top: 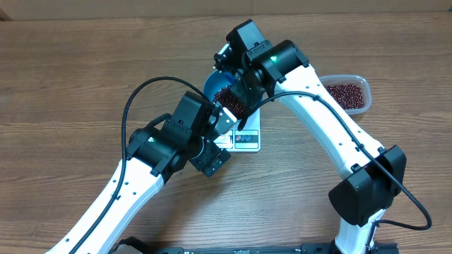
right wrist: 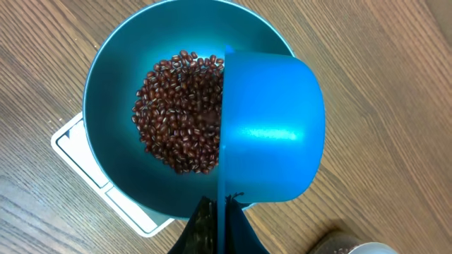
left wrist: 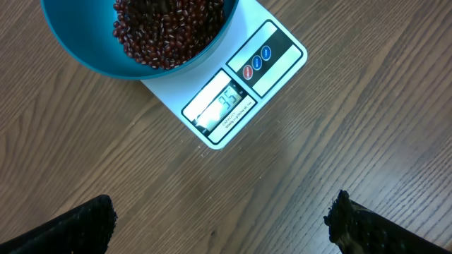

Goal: Scoop item into bowl and weigh 150g on scale
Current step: 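Hold the emptied scoop over the bowl while beans settle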

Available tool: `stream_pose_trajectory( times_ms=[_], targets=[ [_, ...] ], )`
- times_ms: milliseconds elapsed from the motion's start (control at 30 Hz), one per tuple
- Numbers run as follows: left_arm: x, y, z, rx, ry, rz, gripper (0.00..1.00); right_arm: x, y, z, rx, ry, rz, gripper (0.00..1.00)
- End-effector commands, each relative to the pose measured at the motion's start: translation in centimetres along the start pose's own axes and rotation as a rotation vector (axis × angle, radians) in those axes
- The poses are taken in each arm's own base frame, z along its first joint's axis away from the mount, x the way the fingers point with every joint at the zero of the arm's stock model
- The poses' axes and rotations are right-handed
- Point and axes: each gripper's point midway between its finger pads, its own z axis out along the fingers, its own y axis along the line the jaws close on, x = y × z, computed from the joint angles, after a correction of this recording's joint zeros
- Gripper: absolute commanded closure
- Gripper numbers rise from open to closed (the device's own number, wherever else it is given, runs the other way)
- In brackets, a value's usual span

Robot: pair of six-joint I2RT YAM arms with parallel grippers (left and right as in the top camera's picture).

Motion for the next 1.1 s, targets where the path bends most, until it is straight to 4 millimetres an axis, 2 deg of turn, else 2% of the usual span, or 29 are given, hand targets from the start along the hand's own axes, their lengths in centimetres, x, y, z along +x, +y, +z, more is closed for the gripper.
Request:
stream_pose_trajectory(
  times_ms=[0,600,733,900,1067],
  targets=[
    [0.1,-0.1,0.1,0.012,-0.004,0.011,0.01,-1.1,-0.6,-1.5,0.058,-0.038,-0.012,0.96],
    [0.1,-0.1,0.1,0.012,-0.004,0.011,0.01,-1.4,-0.5,-1.5,0.058,-0.051,-0.005,0.96],
    [0.1,-0.1,0.1,0.012,-0.004,0.011,0.01,-1.4,-0.9,-1.6,0.042,-0.062,0.04,0.96],
    [0.1,-0.1,0.1,0.012,-0.004,0.011,0.0,-1.8,-1.2,-3.1,-0.04,-0.128,0.092,0.96],
    [0.1,-0.1,0.1,0.012,-0.004,0.011,0.0,-1.4,-3.8,-5.4,-0.026,-0.194,0.217,0.96]
  ],
)
